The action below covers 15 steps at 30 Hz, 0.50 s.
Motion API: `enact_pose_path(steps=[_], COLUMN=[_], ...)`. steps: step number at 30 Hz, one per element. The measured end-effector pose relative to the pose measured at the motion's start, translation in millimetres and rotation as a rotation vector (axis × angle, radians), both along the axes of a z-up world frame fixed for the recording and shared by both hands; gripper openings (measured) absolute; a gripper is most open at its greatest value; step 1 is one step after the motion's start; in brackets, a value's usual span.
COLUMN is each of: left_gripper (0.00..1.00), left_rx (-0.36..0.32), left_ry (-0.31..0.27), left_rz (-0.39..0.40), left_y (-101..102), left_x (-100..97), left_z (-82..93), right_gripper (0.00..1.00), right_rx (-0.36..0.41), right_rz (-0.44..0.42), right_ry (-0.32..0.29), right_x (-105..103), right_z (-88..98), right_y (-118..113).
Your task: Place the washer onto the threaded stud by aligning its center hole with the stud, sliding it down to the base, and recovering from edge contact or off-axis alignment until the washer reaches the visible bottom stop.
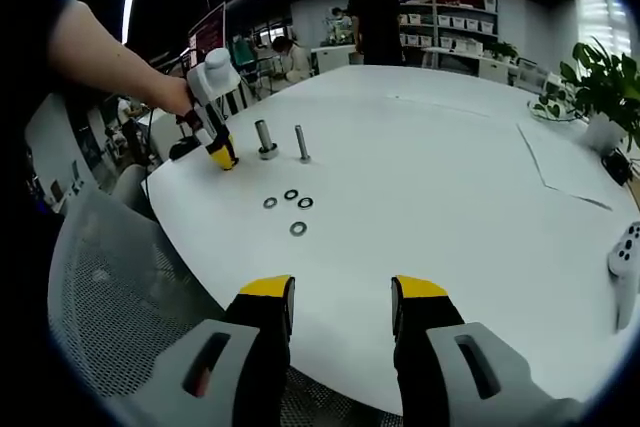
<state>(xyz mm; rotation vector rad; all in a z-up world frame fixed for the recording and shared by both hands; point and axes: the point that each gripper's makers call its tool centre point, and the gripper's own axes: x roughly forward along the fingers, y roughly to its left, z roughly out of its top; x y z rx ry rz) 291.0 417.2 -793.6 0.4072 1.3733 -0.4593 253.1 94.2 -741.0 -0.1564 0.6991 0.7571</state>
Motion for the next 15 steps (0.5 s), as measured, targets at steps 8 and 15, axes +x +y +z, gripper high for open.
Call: enact_pose_path(steps=[8, 15], left_gripper=[0.18, 0.18], left_rx=[-0.030, -0.058], left_ry=[-0.041, -0.085], left_rz=[-0.024, -0.018], left_y=[-9.7, -13.1], left_x=[12.1, 26.5], left_z=[15.5, 35.9], right_gripper=[0.42, 0.42], right_rx=[-0.001, -0.004], right_rz=[0.006, 0.010], right_ry=[0.003, 0.004], right_x=[-0.6, -1.3], right_z=[-1.1, -1.2], right_y=[0.4, 0.7])
